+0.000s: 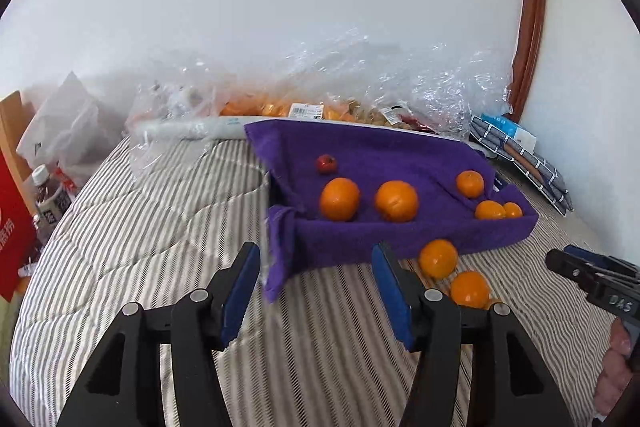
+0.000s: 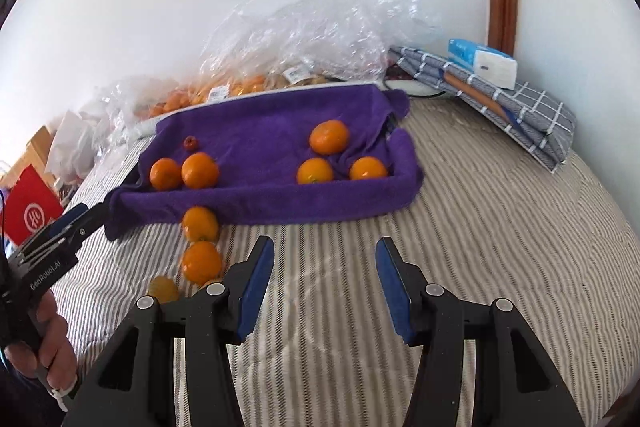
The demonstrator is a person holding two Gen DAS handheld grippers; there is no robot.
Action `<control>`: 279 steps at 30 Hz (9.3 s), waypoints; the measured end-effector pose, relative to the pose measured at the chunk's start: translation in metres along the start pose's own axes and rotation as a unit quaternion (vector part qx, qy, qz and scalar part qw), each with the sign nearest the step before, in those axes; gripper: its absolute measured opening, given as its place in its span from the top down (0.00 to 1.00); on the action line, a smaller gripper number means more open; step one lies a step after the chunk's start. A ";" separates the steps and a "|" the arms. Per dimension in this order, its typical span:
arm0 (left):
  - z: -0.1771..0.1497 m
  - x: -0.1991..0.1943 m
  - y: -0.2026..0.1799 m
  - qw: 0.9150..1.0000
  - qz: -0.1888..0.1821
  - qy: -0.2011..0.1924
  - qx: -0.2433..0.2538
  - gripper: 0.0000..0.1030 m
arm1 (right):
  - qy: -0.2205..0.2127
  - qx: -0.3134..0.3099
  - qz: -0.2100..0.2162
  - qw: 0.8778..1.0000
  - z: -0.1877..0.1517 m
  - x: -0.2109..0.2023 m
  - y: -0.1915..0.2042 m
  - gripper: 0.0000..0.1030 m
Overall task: Organize fruits
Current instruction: 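Withdraw both open tools from the towel toward the remaining fruit, then grasp a yellow-green fruit with the right tool while the left tool grasps another, then carry both yellow-green fruits onto the purple towel and open both tools, then grasp an orange with the right tool while the left tool returns to the fruit, then grasp an orange with the left tool while the right tool holds its orange, then carry both oranges onto the purple towel and open both tools to release them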
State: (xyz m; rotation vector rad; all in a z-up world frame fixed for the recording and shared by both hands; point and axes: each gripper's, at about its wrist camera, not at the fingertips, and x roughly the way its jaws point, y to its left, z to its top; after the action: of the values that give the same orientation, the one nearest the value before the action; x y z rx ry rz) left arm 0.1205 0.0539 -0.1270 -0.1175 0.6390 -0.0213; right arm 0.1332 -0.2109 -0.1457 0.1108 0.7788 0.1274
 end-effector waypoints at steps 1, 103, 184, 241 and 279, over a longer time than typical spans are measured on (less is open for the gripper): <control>-0.002 -0.002 0.004 1.000 0.002 0.001 -0.002 0.45 | 0.004 -0.001 0.002 1.000 -0.002 0.003 0.004 0.49; 0.074 0.126 -0.036 0.995 -0.015 0.088 -0.049 0.75 | 0.028 -0.041 0.027 0.998 0.082 0.103 -0.015 0.75; -0.002 0.039 0.007 0.992 -0.066 0.105 -0.031 0.61 | 0.037 -0.035 -0.010 0.999 -0.007 0.032 -0.005 0.69; 0.024 0.042 -0.044 0.989 -0.094 0.115 -0.026 0.69 | 0.010 -0.027 -0.004 1.000 0.022 0.012 -0.029 0.69; 0.080 0.127 -0.050 0.991 -0.062 0.116 -0.016 0.68 | 0.040 -0.035 -0.008 0.999 0.084 0.113 -0.021 0.69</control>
State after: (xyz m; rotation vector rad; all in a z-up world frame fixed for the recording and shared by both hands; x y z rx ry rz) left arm 0.2707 0.0053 -0.1329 -0.1879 0.8647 -0.1474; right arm 0.2733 -0.2188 -0.1675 0.0335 0.8545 0.1447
